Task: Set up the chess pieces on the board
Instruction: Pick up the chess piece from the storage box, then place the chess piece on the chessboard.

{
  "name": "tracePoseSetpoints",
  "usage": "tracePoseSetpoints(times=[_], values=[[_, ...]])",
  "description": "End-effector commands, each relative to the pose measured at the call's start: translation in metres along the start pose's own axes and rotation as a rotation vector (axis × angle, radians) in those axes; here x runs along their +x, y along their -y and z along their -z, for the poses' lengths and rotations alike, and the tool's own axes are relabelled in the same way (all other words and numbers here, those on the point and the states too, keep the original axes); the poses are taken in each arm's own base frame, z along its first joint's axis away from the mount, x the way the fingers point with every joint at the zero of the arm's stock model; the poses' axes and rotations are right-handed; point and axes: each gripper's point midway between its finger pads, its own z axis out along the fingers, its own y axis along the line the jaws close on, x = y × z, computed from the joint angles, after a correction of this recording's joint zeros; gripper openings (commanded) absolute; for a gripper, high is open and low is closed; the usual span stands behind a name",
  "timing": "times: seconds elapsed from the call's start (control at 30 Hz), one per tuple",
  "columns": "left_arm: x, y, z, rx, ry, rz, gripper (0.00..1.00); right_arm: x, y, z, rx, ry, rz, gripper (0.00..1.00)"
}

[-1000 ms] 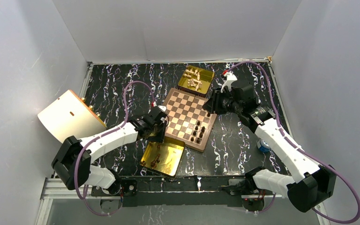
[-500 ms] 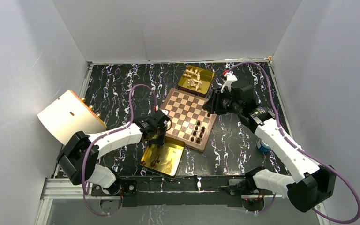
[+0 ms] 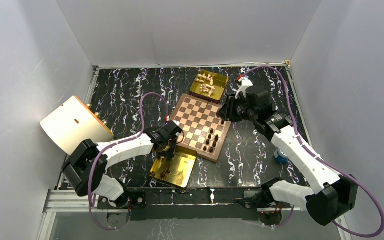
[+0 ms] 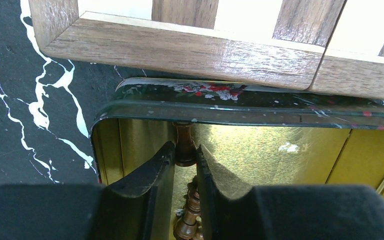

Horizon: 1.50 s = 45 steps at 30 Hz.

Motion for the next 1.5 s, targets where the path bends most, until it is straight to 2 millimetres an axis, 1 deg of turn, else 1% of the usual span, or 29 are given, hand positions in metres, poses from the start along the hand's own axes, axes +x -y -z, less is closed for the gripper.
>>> tracePoseSetpoints(times=[0.0, 0.23, 0.37, 0.47, 0.57, 0.67, 0.73, 0.83, 0.93, 1.07, 1.17, 1.27, 1.37, 1.47], values=[[0.005, -0.006, -0.001, -0.032, -0.001, 0.000, 0.20, -0.015, -0.006, 0.002, -0.024, 0.057, 0.009, 0.39], [0.008, -0.005, -0.002, -0.024, -0.009, 0.001, 0.26, -0.016, -0.005, 0.003, -0.020, 0.061, 0.005, 0.39], [0.012, -0.003, -0.004, -0.011, -0.021, -0.001, 0.27, -0.015, -0.004, 0.004, -0.010, 0.056, 0.007, 0.39], [0.010, 0.001, -0.002, 0.006, -0.018, -0.004, 0.22, -0.018, -0.001, 0.009, 0.018, 0.069, 0.014, 0.39], [0.001, 0.008, 0.007, 0.043, 0.013, 0.002, 0.17, -0.020, -0.011, 0.014, -0.028, 0.072, 0.003, 0.39], [-0.019, 0.022, 0.024, 0.130, 0.091, 0.000, 0.16, -0.015, -0.023, 0.015, -0.092, 0.037, -0.014, 0.39], [-0.036, 0.034, 0.039, 0.207, 0.176, -0.004, 0.13, -0.009, -0.025, 0.015, -0.098, -0.002, -0.023, 0.39], [-0.051, 0.046, 0.063, 0.314, 0.289, -0.019, 0.12, -0.002, -0.035, 0.016, -0.158, -0.050, -0.030, 0.40], [-0.056, 0.058, 0.080, 0.421, 0.365, -0.076, 0.13, 0.006, -0.055, 0.021, -0.278, -0.103, -0.042, 0.42], [-0.058, 0.075, 0.098, 0.538, 0.409, -0.145, 0.14, 0.014, -0.073, 0.025, -0.388, -0.170, -0.060, 0.44], [-0.062, 0.076, 0.103, 0.546, 0.424, -0.148, 0.13, 0.021, -0.076, 0.022, -0.417, -0.221, -0.083, 0.45], [-0.064, 0.083, 0.111, 0.595, 0.448, -0.151, 0.12, 0.030, -0.079, 0.020, -0.452, -0.252, -0.138, 0.45], [-0.070, 0.088, 0.123, 0.652, 0.505, -0.126, 0.11, 0.035, -0.087, 0.021, -0.512, -0.260, -0.216, 0.44], [-0.079, 0.095, 0.144, 0.728, 0.590, -0.102, 0.11, 0.039, -0.090, 0.019, -0.540, -0.274, -0.266, 0.45]])
